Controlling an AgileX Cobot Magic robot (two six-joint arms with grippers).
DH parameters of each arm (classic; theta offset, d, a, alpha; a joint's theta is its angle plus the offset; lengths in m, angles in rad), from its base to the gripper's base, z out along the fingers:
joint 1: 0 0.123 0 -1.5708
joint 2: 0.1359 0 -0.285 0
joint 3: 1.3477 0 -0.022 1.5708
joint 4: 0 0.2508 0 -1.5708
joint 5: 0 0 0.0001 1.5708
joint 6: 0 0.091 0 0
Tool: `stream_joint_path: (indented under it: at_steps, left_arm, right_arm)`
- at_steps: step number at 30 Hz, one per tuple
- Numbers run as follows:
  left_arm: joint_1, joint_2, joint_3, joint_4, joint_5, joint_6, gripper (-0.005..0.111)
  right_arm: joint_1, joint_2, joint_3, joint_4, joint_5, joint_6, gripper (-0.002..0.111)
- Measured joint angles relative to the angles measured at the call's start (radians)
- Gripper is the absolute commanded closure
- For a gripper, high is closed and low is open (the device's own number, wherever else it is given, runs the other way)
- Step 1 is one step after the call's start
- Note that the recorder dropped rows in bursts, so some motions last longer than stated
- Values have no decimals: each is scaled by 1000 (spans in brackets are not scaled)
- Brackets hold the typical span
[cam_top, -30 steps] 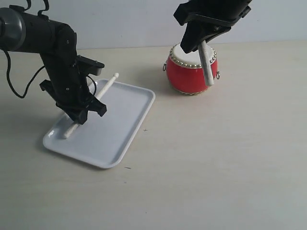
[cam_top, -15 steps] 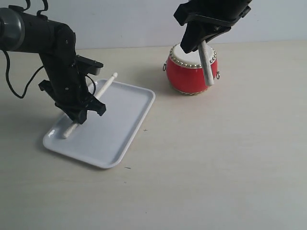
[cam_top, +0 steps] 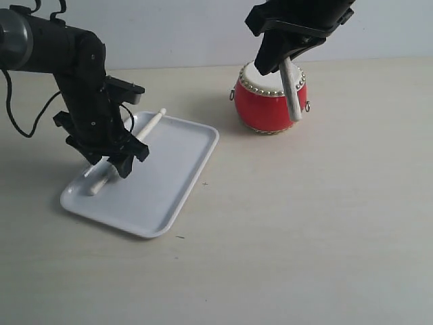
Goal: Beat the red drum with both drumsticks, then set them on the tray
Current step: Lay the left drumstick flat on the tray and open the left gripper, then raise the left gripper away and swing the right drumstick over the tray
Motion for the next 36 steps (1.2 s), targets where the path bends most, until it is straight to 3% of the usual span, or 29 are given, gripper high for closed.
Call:
stream_joint_path:
  at_steps: [6,8,15,21,26,36]
  left_arm:
    - [0,-77,4,-17,-5,33,45]
    - [0,-107,21,-48,-22,78,50]
    - [0,-208,143,-257,-161,320,106]
    - [21,-281,223,-323,-296,410,107]
    - [66,-337,244,-341,-324,416,107]
    - [154,-450,289,-361,-342,416,107]
  right_arm:
    - [0,0,0,0,0,0,108]
    - [0,0,0,0,0,-2,108]
    - [0,1,0,0,-14,-2,108]
    - [0,47,0,13,-21,66,108]
    - [8,117,0,105,-25,141,108]
    - [161,218,0,233,-185,313,108]
